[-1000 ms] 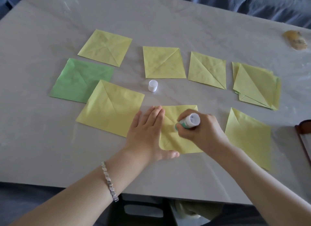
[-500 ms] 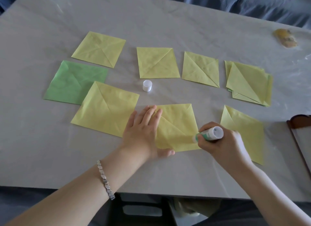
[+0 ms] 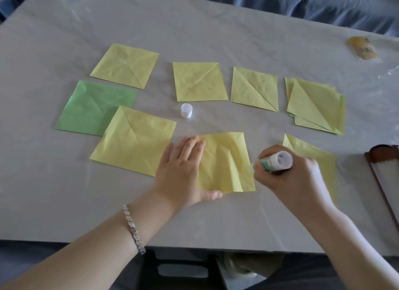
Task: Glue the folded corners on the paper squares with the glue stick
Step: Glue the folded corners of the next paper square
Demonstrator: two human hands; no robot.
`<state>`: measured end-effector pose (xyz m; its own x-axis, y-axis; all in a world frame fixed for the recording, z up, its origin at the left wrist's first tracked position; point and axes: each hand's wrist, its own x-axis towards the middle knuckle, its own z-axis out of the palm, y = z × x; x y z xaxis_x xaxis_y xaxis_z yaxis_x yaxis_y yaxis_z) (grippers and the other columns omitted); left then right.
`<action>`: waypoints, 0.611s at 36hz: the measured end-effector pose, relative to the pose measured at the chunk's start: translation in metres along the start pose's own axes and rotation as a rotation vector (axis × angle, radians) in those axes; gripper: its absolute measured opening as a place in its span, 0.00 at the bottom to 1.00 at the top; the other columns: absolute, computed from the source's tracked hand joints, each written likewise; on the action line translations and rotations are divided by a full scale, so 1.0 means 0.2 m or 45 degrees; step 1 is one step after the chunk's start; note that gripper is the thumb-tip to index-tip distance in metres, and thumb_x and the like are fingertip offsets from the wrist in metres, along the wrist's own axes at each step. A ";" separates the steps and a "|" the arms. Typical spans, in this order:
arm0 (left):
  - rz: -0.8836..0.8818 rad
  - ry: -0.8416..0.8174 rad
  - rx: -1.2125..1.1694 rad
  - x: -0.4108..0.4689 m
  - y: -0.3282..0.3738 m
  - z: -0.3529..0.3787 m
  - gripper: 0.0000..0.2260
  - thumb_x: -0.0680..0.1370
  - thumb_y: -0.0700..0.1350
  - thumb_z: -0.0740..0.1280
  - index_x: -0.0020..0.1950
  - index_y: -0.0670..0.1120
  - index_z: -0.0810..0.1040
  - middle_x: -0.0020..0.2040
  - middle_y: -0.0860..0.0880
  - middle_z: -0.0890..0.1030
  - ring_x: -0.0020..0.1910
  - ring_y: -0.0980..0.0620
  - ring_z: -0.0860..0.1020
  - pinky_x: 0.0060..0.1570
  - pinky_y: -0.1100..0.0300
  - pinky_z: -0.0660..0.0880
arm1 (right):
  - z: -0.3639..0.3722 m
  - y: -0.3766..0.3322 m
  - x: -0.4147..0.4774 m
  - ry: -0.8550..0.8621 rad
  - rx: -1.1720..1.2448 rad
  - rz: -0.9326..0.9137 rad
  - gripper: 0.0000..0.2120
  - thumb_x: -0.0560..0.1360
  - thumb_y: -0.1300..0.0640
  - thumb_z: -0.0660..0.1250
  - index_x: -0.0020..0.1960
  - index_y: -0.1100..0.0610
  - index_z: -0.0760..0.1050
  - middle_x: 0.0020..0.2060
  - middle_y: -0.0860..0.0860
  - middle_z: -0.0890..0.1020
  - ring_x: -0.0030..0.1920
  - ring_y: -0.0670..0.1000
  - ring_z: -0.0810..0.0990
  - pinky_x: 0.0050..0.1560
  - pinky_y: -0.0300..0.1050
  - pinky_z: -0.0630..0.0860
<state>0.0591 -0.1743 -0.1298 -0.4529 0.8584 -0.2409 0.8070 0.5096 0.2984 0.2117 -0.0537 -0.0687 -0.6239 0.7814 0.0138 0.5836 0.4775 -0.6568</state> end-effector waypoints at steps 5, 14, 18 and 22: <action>-0.002 0.003 0.013 0.00 0.00 0.00 0.52 0.66 0.72 0.63 0.77 0.49 0.38 0.77 0.53 0.39 0.76 0.55 0.39 0.73 0.54 0.37 | 0.04 -0.04 -0.02 -0.069 0.089 -0.003 0.07 0.64 0.58 0.72 0.34 0.48 0.74 0.29 0.47 0.78 0.29 0.47 0.72 0.28 0.34 0.68; -0.016 -0.037 -0.018 0.01 0.00 -0.01 0.51 0.68 0.69 0.64 0.77 0.49 0.37 0.77 0.54 0.38 0.75 0.55 0.38 0.73 0.54 0.37 | 0.23 -0.02 -0.06 -0.239 0.052 -0.033 0.05 0.64 0.56 0.72 0.36 0.52 0.75 0.28 0.51 0.78 0.31 0.50 0.72 0.32 0.48 0.73; -0.019 -0.049 -0.008 0.01 0.00 -0.01 0.52 0.68 0.70 0.63 0.77 0.49 0.36 0.77 0.54 0.38 0.75 0.55 0.38 0.73 0.54 0.37 | 0.22 0.01 -0.07 -0.205 0.012 -0.084 0.07 0.64 0.56 0.72 0.36 0.52 0.74 0.27 0.50 0.76 0.30 0.51 0.71 0.31 0.47 0.71; -0.026 -0.061 -0.033 0.01 0.00 0.00 0.54 0.65 0.73 0.63 0.77 0.49 0.36 0.77 0.54 0.37 0.75 0.56 0.37 0.72 0.55 0.35 | 0.18 0.07 -0.07 -0.152 -0.015 -0.045 0.07 0.64 0.56 0.72 0.35 0.51 0.73 0.26 0.44 0.73 0.28 0.47 0.68 0.27 0.42 0.67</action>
<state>0.0574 -0.1724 -0.1299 -0.4499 0.8444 -0.2909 0.7875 0.5287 0.3167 0.2093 -0.0719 -0.1046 -0.7010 0.7112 -0.0535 0.5658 0.5088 -0.6488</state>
